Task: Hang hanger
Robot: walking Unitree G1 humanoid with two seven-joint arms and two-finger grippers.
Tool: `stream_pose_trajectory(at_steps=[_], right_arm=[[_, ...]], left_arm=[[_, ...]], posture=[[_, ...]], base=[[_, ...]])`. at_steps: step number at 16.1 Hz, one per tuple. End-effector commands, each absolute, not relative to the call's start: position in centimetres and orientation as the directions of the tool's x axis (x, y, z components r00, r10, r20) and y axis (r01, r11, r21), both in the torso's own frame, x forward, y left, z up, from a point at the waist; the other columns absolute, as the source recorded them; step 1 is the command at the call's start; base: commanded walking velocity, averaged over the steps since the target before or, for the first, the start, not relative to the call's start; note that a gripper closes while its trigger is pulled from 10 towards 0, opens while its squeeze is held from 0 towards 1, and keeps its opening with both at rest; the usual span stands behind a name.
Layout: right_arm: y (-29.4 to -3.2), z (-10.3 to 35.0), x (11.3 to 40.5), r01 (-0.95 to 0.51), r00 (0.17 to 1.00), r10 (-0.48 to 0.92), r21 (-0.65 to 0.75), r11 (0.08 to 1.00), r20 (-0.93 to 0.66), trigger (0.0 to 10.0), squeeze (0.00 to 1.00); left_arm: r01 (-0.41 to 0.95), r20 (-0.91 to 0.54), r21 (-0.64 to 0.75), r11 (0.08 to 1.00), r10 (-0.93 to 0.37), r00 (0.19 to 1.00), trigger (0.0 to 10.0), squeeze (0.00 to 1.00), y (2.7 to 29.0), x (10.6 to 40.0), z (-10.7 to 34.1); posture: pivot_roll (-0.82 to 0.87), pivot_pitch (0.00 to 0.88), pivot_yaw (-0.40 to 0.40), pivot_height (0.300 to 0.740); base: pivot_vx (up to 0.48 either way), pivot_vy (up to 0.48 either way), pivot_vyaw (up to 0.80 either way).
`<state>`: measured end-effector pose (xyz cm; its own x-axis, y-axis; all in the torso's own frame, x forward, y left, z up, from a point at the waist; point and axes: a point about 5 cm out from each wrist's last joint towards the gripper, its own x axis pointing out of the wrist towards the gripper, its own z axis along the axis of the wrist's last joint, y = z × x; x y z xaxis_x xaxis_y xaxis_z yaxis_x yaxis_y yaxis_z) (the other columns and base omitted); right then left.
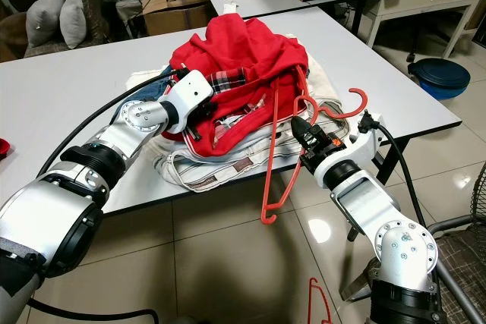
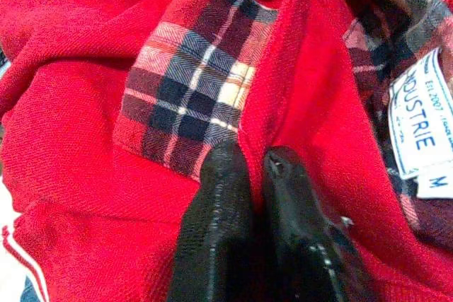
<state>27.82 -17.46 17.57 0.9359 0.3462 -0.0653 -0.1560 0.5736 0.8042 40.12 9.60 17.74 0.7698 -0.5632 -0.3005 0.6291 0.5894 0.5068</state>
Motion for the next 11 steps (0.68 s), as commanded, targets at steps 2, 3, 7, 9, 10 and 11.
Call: stream_pose_trajectory(at_steps=[2,3,7,9,10,11], right_arm=[[-17.1,18.1,28.0,-0.183,0.929,0.365,0.792,0.583,-0.053,10.0,0.00],[-17.0,18.1,27.9,-0.184,0.929,0.367,0.790,0.584,-0.055,10.0,0.00],[-16.6,17.8,26.7,-0.220,0.902,0.420,0.727,0.651,-0.104,10.0,0.00],[-16.4,17.6,26.3,-0.233,0.891,0.439,0.719,0.655,-0.111,10.0,0.00],[-16.3,17.6,26.1,-0.246,0.884,0.454,0.713,0.657,-0.112,10.0,0.00],[-15.8,17.5,25.6,-0.279,0.865,0.489,0.698,0.659,-0.117,10.0,0.00]], left_arm=[[0.630,-0.326,0.490,0.603,-0.543,0.774,0.0,0.00,10.4,40.0,17.1],[0.624,-0.318,0.483,0.614,-0.542,0.778,0.0,0.00,10.4,40.1,17.2],[0.569,-0.089,0.239,0.787,-0.565,0.820,0.0,0.00,10.4,41.2,21.7],[0.555,0.008,0.190,0.810,-0.567,0.824,0.0,0.00,10.4,41.5,23.9],[0.554,0.066,0.159,0.817,-0.568,0.820,0.0,0.00,10.4,41.7,25.2],[0.549,0.162,0.125,0.827,-0.562,0.811,0.0,0.00,10.3,41.8,27.6]], posture=[[-0.03,0.003,0.118,0.740],[-0.03,0.003,0.119,0.740],[-0.03,0.004,0.123,0.740],[-0.03,0.004,0.122,0.740],[-0.03,0.005,0.122,0.740],[-0.02,0.005,0.118,0.740]], base=[[0.000,0.000,0.00],[0.000,0.000,0.00],[0.000,0.000,0.00],[0.000,0.000,0.00],[0.000,0.000,0.00],[0.000,0.000,0.00]])
